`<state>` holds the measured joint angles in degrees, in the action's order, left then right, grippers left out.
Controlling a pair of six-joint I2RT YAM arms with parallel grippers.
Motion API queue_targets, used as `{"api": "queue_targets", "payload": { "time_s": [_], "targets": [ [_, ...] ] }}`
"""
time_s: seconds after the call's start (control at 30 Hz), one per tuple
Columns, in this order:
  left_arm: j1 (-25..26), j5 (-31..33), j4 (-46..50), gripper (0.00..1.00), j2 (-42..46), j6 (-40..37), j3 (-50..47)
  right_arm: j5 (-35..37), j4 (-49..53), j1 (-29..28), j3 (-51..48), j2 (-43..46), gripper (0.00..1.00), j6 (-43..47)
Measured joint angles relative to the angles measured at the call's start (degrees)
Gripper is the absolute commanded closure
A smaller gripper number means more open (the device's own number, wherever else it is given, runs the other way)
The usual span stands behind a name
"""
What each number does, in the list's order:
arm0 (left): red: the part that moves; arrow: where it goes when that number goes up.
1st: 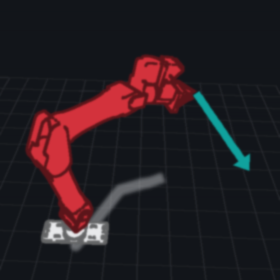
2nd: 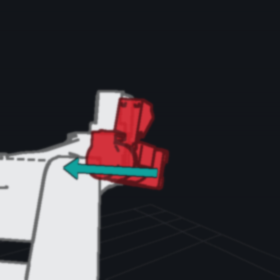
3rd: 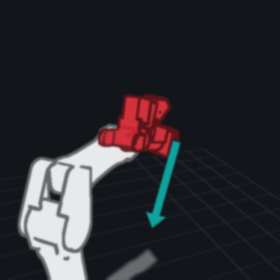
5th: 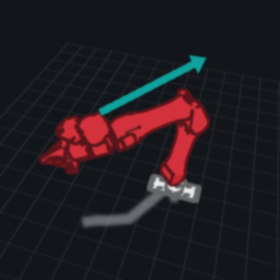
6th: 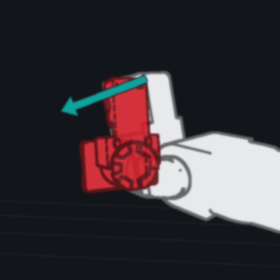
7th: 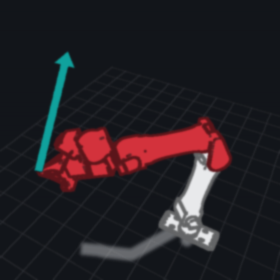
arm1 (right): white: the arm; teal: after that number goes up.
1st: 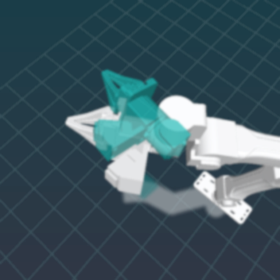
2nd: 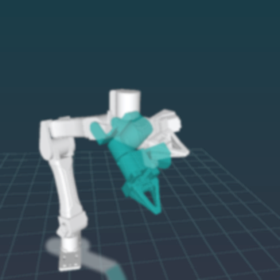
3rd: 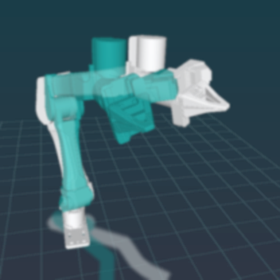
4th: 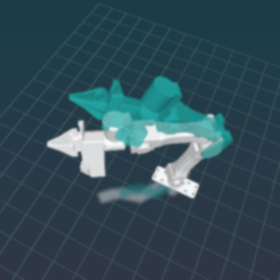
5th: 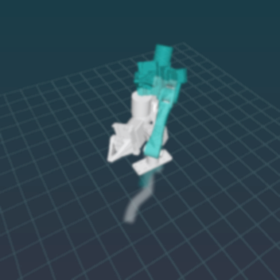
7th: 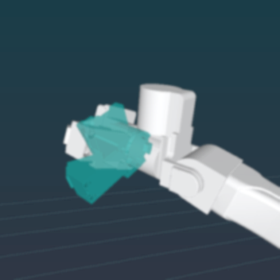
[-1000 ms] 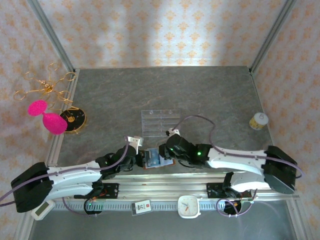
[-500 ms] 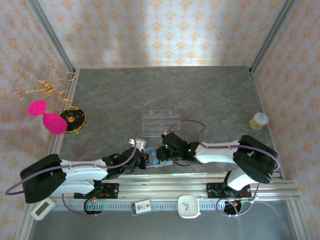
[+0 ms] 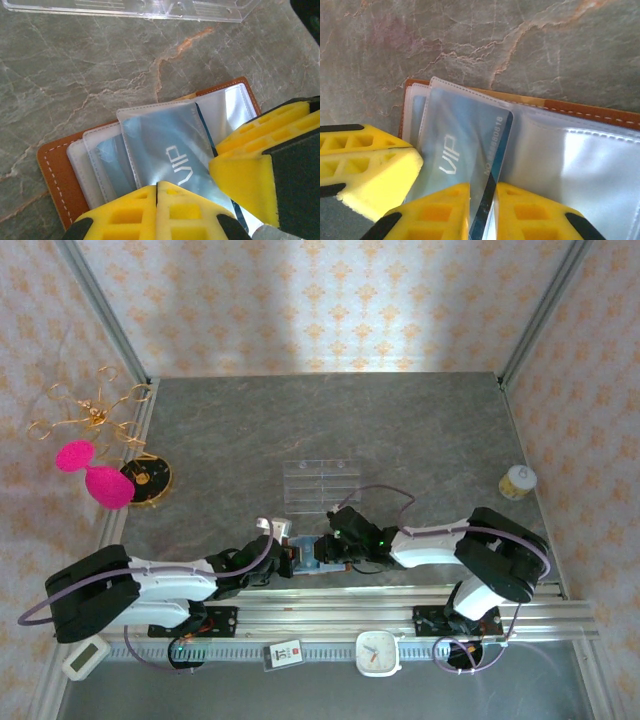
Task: Take the credit cards out of the card holder
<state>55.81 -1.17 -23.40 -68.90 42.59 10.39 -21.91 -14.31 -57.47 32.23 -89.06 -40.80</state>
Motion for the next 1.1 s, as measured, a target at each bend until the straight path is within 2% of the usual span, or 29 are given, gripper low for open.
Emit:
{"api": "queue_targets", "payload": {
  "time_s": [0.1,0.43,0.63,0.7,0.73,0.87,1.1],
  "targets": [
    [-0.37,0.17,-0.9,1.0,-0.76,0.11,0.0,-0.15,-0.2,0.55,-0.11,-0.48,1.0,-0.85],
    [-0.87,-1.33,-1.36,1.0,1.36,1.07,-1.14,1.62,-0.79,0.42,-4.44,4.28,1.0,-1.81],
    [-1.11,-2.05,2.99,1.0,7.48,1.01,-1.55,2.84,0.48,0.42,-5.62,6.51,1.0,-1.84],
    [-1.11,-2.43,3.91,0.91,9.07,0.81,-0.74,2.82,0.57,0.42,-5.6,6.43,1.0,-1.79],
    [-1.05,-2.49,4.07,0.87,9.14,0.57,-0.11,2.8,0.55,0.42,-5.55,6.25,0.99,-1.73],
    [-0.63,-2.93,4.02,0.82,5.99,-0.5,3.54,2.62,0.11,0.42,-5.51,5.99,0.78,-1.51],
    [-0.04,-2.71,3.96,0.69,0.72,-1.29,4.57,3.91,0.57,0.42,-5.62,9.99,0.78,-1.51]
  ]
}}
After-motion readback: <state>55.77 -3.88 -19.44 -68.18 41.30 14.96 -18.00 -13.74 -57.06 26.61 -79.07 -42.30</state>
